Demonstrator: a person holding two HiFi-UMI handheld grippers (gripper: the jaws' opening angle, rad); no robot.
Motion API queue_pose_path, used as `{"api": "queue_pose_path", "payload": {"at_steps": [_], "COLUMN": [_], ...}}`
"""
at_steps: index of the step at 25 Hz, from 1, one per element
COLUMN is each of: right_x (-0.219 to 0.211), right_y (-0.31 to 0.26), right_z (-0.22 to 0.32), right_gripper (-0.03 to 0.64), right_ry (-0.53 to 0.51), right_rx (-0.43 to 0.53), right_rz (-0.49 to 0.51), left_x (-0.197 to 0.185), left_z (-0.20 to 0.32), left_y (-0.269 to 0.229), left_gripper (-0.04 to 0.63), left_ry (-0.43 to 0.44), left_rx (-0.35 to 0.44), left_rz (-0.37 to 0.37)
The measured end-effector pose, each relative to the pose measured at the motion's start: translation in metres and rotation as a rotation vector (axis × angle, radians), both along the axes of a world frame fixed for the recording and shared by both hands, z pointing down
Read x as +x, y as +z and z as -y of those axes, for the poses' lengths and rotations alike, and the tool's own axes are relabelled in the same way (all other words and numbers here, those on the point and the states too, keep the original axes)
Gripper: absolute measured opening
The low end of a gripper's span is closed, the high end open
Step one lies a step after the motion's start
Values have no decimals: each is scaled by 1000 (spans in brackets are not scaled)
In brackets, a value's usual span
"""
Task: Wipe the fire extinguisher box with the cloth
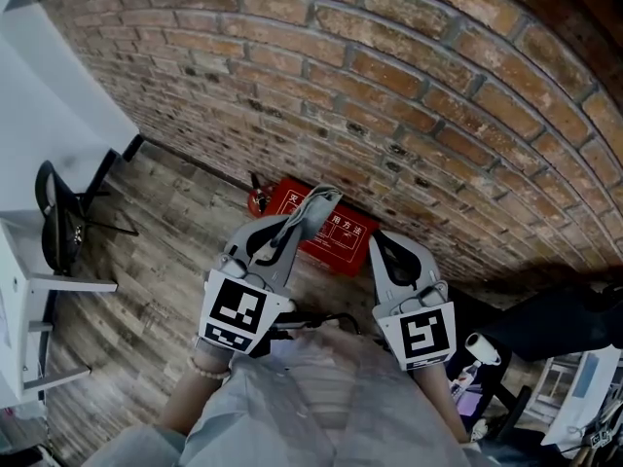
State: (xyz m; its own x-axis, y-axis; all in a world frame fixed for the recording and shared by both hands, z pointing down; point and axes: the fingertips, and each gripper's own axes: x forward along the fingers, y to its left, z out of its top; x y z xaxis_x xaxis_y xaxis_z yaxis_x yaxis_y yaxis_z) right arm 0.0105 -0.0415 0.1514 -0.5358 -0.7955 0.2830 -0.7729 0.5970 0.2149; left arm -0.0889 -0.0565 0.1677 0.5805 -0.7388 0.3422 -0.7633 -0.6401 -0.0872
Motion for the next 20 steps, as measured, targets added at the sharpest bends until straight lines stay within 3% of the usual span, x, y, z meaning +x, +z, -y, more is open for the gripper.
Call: {"api": "queue_pose_path", "payload": {"at_steps": [20], "right_x": [-3], "right_y": [3], "right_z": [1], "right_gripper": [9], "right_ry": [-12], "right_rx": [-5], "right_rz": [-7], "left_x": [-1], "left_z": [2], "left_y": [2], "left_gripper": [12], "left_ry": [-14], "left_rx": [0], "left_rz": [-3]}}
